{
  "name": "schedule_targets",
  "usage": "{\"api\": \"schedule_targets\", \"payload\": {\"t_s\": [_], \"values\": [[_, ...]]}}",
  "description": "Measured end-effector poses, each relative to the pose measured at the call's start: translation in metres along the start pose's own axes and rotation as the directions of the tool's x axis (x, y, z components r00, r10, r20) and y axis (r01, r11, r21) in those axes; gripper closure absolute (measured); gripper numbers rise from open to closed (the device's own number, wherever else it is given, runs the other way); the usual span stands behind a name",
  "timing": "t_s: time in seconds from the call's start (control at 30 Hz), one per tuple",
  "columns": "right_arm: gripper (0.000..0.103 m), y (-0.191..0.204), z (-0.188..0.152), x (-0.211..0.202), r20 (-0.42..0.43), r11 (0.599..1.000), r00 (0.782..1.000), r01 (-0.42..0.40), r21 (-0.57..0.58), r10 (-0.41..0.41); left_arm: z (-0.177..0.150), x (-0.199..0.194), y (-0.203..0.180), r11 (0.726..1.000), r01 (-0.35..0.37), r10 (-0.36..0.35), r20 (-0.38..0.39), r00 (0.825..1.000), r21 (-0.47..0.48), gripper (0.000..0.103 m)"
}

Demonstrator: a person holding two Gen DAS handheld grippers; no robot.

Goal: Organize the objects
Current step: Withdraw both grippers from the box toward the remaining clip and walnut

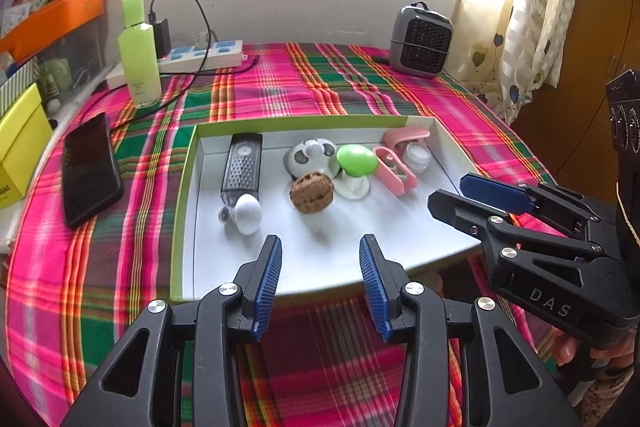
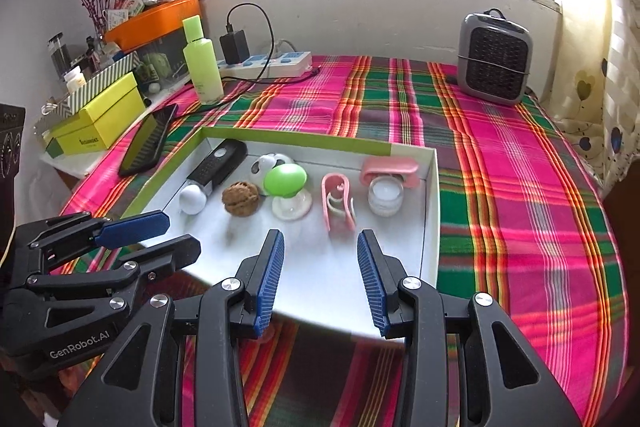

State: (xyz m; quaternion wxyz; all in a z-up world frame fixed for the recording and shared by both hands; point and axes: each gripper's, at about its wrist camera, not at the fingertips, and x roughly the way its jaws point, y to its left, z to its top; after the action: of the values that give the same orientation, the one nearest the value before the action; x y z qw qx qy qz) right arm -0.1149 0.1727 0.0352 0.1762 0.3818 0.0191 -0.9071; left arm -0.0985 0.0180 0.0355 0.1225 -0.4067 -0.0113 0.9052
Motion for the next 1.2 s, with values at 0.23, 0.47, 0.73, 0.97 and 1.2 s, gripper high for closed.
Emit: {"api": "schedule_targets", "payload": {"t_s": [0.23, 0.47, 0.73, 0.97, 1.2], "values": [[0.063, 0.01, -0.017, -0.017, 0.011, 1.0, 1.0, 0.006, -0.014, -0.006, -0.011, -0.016, -0.002, 1.0, -0.005, 0.005, 0.027, 1.0, -0.002, 0.062], [0.063, 0.017, -0.023, -0.034, 0.046, 1.0, 0.999, -0.012, -0.016, 0.012, -0.018, -0.029, -0.004, 1.0, -0.003, 0.003, 0.045, 0.999, -0.013, 0.062], [0.063, 0.022, -0.034, -0.041, 0.049, 1.0, 0.999, -0.015, -0.008, 0.015, -0.031, -0.036, -0.003, 1.0, 0.009, -0.008, 0.04, 0.999, -0.022, 0.062], [0.063, 0.017, -0.049, -0.041, 0.03, 1.0, 0.999, -0.019, 0.018, 0.018, -0.043, -0.035, -0.004, 0.999, 0.032, -0.031, 0.024, 0.999, -0.031, 0.061], [0.063, 0.011, -0.062, -0.04, 0.014, 0.999, 1.0, -0.004, 0.031, 0.004, -0.055, -0.028, -0.008, 0.996, 0.074, -0.074, -0.002, 0.997, -0.042, 0.057]]}}
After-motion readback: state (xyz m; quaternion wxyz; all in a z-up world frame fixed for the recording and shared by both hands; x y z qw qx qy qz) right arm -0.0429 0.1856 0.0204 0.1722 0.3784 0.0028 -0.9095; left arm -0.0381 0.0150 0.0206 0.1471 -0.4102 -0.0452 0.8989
